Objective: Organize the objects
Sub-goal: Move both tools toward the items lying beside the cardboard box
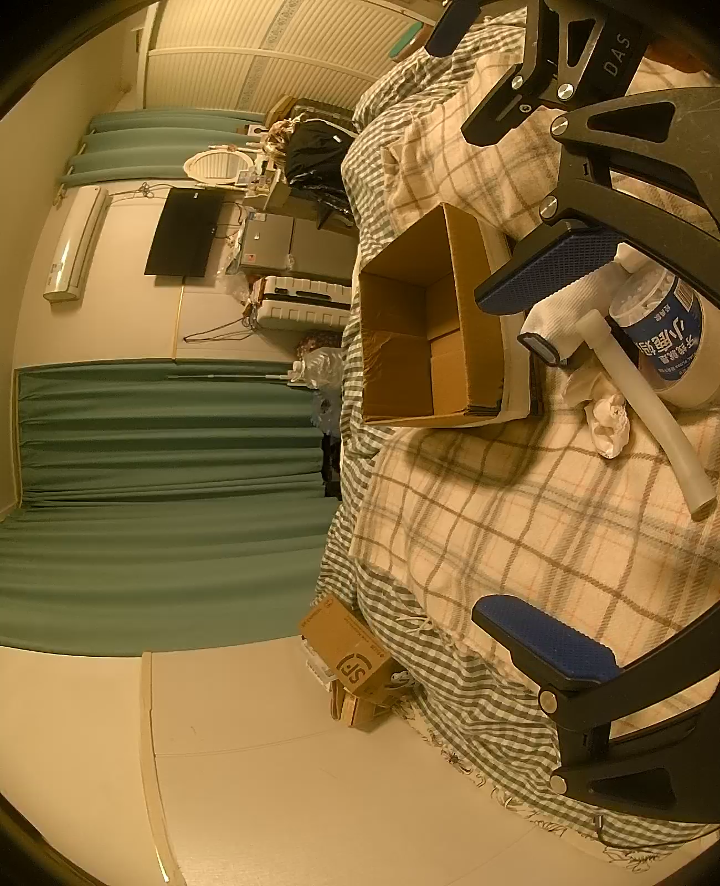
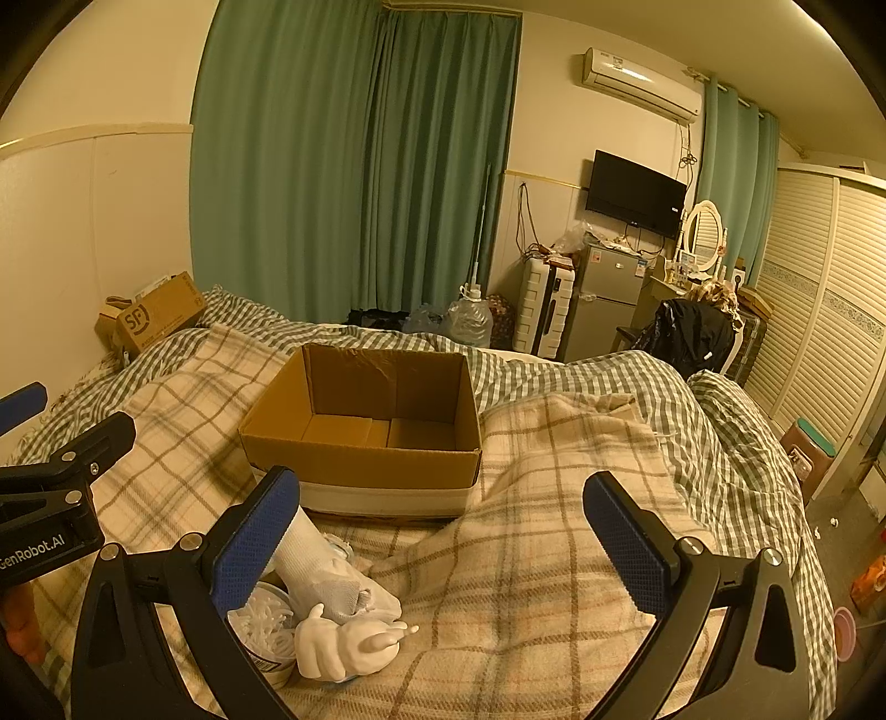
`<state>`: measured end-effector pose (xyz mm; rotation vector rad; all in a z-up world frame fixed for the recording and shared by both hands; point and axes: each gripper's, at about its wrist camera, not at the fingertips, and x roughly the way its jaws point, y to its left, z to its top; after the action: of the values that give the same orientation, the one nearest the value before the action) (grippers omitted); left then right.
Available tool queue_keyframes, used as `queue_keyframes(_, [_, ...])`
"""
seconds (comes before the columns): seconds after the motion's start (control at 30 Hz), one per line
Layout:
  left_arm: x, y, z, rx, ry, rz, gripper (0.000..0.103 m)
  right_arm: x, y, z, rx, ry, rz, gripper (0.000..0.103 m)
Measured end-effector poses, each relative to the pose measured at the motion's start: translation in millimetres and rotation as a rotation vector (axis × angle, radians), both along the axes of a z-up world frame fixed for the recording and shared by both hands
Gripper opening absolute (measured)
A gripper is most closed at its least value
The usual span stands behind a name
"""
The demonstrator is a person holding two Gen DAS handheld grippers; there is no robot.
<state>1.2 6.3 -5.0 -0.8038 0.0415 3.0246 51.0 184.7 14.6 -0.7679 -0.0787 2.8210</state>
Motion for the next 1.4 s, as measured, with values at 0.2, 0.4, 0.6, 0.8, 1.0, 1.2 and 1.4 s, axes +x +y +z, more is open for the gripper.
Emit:
queue_keyframes(0.2, [0,0,-1,0.0,-0.002,-0.002,0.103,0,0,0,0.0,0.0,0.0,0.103])
queue_keyframes(0.4, [1,1,-2,-0.001,-0.003,-0.005,0.103,0,0,0,-0.001,0.0,-0.001,0.103])
queue_keyframes(0.6, [2,2,-4,-0.001,-0.004,-0.009,0.103,0,0,0,-0.002,0.0,0.0,0.103])
queue_keyframes(0.8, [6,2,-2,-0.002,0.0,-0.014,0.103,5,-3,-1,-0.015,0.0,0.017,0.103])
queue_keyframes(1.0, [13,4,5,-0.003,0.005,-0.025,0.103,13,-4,7,-0.025,0.014,0.028,0.103])
queue_keyframes(1.2, [19,3,13,-0.004,0.009,-0.032,0.103,22,-6,17,-0.026,0.025,0.036,0.103])
queue_keyframes(1.4, [22,0,9,-0.013,-0.01,-0.045,0.103,28,-6,18,-0.021,0.015,0.039,0.103])
